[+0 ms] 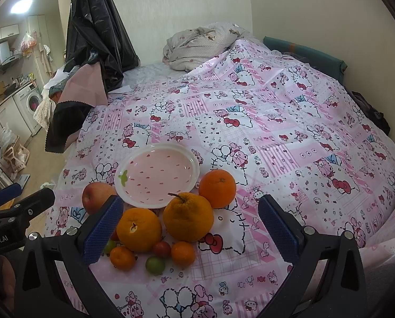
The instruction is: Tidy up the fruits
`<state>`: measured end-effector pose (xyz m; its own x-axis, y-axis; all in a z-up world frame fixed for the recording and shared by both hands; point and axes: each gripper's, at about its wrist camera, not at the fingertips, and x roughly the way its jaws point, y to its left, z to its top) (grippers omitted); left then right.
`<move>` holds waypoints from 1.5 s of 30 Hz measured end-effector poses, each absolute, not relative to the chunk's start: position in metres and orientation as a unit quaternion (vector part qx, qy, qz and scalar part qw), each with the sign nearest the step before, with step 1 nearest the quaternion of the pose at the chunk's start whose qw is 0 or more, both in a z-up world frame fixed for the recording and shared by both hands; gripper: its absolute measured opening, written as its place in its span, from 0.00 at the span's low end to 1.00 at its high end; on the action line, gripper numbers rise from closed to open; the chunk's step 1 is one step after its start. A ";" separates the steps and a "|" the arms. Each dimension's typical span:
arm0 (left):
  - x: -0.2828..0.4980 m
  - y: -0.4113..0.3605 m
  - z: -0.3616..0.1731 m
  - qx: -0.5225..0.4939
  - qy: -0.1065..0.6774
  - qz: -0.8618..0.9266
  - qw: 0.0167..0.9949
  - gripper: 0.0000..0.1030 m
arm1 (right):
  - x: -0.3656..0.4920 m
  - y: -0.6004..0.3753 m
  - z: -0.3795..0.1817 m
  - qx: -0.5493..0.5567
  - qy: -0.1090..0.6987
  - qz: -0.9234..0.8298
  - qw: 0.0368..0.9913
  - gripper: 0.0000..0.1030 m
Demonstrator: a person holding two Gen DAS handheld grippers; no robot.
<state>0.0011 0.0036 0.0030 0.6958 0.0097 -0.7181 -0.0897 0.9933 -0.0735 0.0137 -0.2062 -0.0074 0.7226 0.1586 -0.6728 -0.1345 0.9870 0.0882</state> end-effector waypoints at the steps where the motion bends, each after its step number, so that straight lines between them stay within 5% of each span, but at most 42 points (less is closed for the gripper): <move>1: 0.001 0.004 0.003 -0.052 0.389 0.027 0.919 1.00 | 0.014 -0.206 -0.007 0.017 0.364 0.079 0.928 1.00; 45: 0.000 0.002 0.003 -0.048 0.391 0.024 0.919 1.00 | 0.012 -0.204 -0.007 0.022 0.366 0.083 0.927 1.00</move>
<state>0.0000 0.0019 0.0027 0.6927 0.0068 -0.7212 -0.0825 0.9941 -0.0699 0.0125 -0.2037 -0.0069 0.7179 0.1696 -0.6752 -0.1380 0.9853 0.1008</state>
